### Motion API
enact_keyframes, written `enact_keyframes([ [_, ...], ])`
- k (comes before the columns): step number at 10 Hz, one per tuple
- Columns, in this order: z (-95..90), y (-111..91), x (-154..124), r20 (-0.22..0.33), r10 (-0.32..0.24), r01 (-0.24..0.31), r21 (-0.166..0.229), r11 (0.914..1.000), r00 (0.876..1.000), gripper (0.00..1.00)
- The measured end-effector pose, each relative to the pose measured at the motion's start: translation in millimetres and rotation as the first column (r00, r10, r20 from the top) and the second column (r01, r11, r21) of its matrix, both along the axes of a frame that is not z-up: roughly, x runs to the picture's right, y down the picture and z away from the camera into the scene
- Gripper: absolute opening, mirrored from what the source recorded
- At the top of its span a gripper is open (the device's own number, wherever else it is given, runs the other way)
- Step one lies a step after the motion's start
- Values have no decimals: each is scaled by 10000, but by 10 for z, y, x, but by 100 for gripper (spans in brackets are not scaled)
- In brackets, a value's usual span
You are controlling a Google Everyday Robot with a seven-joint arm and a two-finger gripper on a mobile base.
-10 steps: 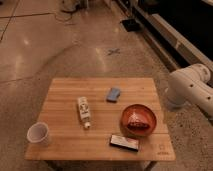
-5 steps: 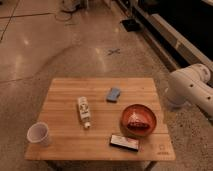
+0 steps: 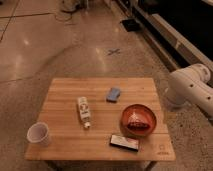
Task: Pick up the ceramic bowl
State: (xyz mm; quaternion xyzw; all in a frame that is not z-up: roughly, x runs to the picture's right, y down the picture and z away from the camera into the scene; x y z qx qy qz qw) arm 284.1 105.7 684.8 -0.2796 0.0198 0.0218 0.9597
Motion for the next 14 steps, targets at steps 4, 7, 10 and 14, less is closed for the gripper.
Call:
enact_keyframes([
  [4, 0, 0, 0, 0, 0, 0, 0, 10000, 10000, 65],
  [7, 51, 44, -16, 99, -187, 187, 44, 9998, 9998, 65],
  [10, 297, 236, -139, 700, -679, 663, 244, 9975, 9952, 65],
  [14, 682, 621, -240, 1599, -1037, 991, 363, 9944, 9817, 65],
])
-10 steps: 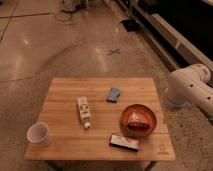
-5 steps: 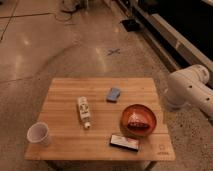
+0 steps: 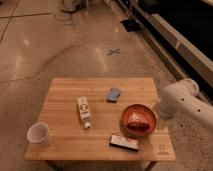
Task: Pick up the ceramic bowl
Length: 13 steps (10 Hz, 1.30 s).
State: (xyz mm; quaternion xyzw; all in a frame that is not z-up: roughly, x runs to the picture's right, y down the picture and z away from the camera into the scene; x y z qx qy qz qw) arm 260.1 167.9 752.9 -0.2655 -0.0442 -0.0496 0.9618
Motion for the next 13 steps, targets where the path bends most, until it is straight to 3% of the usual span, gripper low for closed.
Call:
enact_keyframes([
  [3, 245, 296, -19, 379, -206, 209, -97, 9997, 9991, 65],
  [8, 474, 550, -45, 430, -251, 256, -111, 9996, 9988, 62],
  [13, 496, 583, -20, 359, 96, -98, 57, 9999, 9993, 11],
])
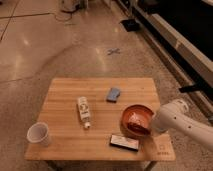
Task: Pick up the ceramic bowl
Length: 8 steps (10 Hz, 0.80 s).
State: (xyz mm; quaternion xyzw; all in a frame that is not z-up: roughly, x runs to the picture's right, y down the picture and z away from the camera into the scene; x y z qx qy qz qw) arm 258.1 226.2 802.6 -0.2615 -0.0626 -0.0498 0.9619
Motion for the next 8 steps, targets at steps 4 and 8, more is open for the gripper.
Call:
enact_keyframes([
  [4, -116, -116, 21, 92, 319, -320, 176, 9993, 9994, 0],
  [8, -401, -433, -83, 843, 249, -309, 711, 9970, 9961, 0],
])
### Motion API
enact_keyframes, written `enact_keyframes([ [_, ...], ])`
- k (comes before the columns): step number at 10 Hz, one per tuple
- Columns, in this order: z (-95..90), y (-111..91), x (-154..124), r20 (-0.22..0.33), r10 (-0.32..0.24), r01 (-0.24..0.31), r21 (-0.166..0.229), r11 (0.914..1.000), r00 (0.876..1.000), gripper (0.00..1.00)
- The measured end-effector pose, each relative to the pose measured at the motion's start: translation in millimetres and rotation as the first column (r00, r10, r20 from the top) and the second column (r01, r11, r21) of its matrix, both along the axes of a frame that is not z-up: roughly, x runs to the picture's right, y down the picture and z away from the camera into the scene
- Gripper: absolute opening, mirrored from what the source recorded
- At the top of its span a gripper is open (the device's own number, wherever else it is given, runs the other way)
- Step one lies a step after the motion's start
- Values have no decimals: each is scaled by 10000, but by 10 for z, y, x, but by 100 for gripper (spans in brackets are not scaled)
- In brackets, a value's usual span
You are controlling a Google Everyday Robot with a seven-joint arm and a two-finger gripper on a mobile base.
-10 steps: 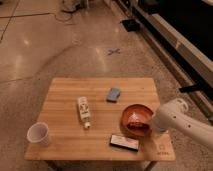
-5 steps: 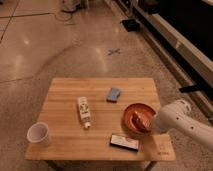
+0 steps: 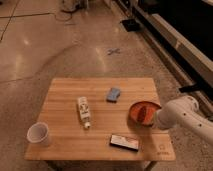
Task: Pick up the ceramic bowl
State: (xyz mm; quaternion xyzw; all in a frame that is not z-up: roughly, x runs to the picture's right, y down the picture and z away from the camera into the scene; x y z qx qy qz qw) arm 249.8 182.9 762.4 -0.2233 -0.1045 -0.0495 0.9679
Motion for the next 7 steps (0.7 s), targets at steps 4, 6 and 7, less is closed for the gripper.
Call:
enact_keyframes([
  [4, -460, -410, -127, 993, -346, 221, 1238, 9921, 9945, 0],
  [6, -613, -469, -135, 1282, -448, 258, 1460, 9889, 9907, 0],
  [7, -620, -470, -136, 1293, -462, 270, 1462, 9889, 9905, 0],
])
